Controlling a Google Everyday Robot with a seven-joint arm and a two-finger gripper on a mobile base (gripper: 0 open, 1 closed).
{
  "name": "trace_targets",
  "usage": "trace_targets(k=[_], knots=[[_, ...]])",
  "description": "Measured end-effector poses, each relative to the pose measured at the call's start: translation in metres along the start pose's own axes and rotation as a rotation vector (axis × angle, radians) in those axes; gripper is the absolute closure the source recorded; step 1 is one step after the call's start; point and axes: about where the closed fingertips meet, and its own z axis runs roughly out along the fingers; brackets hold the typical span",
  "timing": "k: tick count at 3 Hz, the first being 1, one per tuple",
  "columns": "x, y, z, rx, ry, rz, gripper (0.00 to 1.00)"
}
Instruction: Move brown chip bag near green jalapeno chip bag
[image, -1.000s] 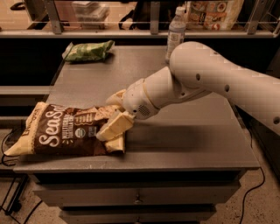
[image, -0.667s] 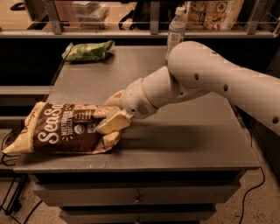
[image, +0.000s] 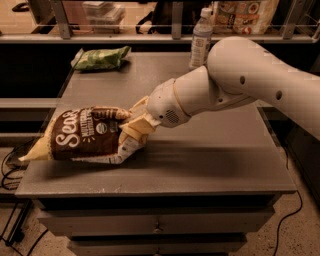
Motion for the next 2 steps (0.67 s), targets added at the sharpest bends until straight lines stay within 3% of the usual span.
trace_targets(k=[2], knots=[[-0.022, -0.039, -0.055, 0.128, -0.107, 0.006, 1.0]])
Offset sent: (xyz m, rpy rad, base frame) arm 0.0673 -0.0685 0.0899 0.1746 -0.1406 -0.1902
